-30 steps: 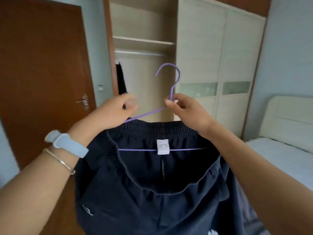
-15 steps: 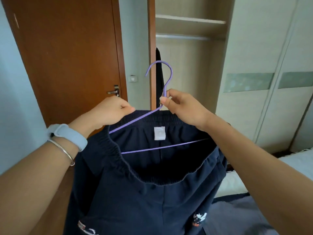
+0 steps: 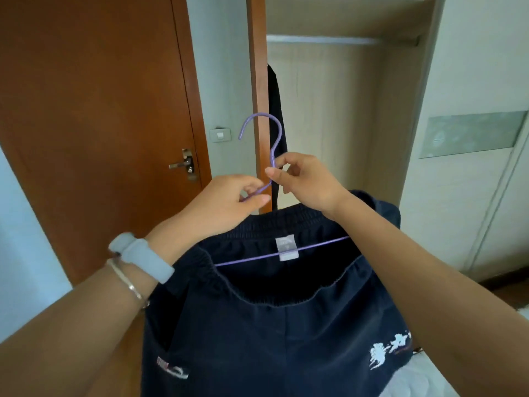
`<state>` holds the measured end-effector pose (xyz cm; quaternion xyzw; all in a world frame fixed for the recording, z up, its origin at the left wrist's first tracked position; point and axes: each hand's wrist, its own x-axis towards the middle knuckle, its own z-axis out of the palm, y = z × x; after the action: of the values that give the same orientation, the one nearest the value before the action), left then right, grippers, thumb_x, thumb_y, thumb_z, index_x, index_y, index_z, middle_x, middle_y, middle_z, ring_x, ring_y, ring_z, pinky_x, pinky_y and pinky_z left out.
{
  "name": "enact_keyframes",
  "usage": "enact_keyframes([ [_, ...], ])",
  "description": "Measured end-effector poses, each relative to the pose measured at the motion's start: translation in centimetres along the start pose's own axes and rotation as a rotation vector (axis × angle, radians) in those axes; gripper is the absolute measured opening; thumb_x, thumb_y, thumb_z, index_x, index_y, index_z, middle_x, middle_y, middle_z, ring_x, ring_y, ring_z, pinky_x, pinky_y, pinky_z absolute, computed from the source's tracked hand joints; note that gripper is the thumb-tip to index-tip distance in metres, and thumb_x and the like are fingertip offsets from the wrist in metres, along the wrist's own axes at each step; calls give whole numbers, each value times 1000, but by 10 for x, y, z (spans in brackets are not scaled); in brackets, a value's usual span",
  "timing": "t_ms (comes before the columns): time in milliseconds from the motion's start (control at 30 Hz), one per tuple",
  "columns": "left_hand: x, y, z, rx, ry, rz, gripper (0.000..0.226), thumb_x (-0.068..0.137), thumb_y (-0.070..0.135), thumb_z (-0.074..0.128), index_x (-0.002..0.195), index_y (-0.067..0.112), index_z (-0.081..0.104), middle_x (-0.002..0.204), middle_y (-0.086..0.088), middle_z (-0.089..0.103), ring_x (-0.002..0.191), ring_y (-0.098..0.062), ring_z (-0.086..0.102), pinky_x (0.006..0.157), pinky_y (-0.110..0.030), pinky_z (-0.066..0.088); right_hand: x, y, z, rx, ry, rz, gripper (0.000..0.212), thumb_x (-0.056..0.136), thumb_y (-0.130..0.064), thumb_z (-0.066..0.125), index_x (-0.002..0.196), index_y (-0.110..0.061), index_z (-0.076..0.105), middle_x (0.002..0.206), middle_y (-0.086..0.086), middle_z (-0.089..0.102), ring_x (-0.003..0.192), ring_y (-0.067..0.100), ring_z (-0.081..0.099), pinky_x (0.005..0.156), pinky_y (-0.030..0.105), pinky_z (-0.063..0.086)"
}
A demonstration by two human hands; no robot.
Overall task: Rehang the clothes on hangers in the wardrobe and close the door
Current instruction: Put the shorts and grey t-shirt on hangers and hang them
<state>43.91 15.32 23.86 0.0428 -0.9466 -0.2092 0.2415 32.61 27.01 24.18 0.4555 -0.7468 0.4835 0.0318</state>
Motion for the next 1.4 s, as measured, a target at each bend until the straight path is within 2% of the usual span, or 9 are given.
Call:
enact_keyframes([
  [133,66,-24,33,-153,19,-13,27,94,24,49,73,13,62,42,14,50,43,9,47,44,-5,32,40,33,-8,64,18,74,21,87,-28,62,88,-7,66,62,-6,59,51,-1,53,50,6,41],
  [267,138,-61,71,-310,-59,-18,28,93,27,50,68,24,64,88,-3,69,86,-13,54,65,-7,35,72,104,-25,-235,427,186,17,87,-27,59,97,-14,66,90,-1,66,82,8,60,70,7,42],
  [367,192,-93,98,-329,-77,43,24,92,30,51,78,23,70,77,3,64,74,-11,50,59,-4,36,79,162,-33,-486,621,355,38,83,-41,61,110,-14,57,110,4,59,104,23,54,89,34,44],
  [533,279,-132,124,-376,-162,217,32,92,30,52,93,6,72,71,-1,59,47,-4,38,45,-5,33,96,226,-26,-508,657,669,50,87,-47,52,125,-15,46,123,11,53,110,29,52,88,37,43],
  [700,342,-146,128,-458,-268,351,26,92,28,51,97,13,72,64,10,55,39,12,45,43,-2,32,126,238,-29,-607,721,798,31,90,-20,47,119,-12,51,99,11,63,84,27,52,70,33,41],
  [933,396,-143,136,-572,-347,478,24,91,29,53,94,15,73,58,14,56,46,-2,42,46,-5,32,150,215,-44,-752,876,837,25,89,-21,47,107,-11,60,67,4,58,68,25,54,56,31,40],
  [1033,405,-131,141,-617,-388,515,23,91,28,53,82,14,70,37,12,49,35,-1,38,42,-8,29,146,203,-52,-813,910,858,30,89,-36,47,104,-16,65,75,3,61,80,27,57,67,32,43],
  [1200,401,-106,155,-738,-473,613,22,91,19,55,72,11,60,36,13,39,31,5,41,41,-4,31,134,195,-72,-888,872,880,50,90,-53,38,97,-15,69,110,4,58,115,25,46,100,43,37],
  [1400,424,-89,176,-771,-509,645,24,92,25,53,82,9,68,52,13,45,41,4,46,46,-1,33,129,201,-78,-874,836,814,48,91,-45,41,62,-11,55,67,6,59,70,24,55,64,33,40],
])
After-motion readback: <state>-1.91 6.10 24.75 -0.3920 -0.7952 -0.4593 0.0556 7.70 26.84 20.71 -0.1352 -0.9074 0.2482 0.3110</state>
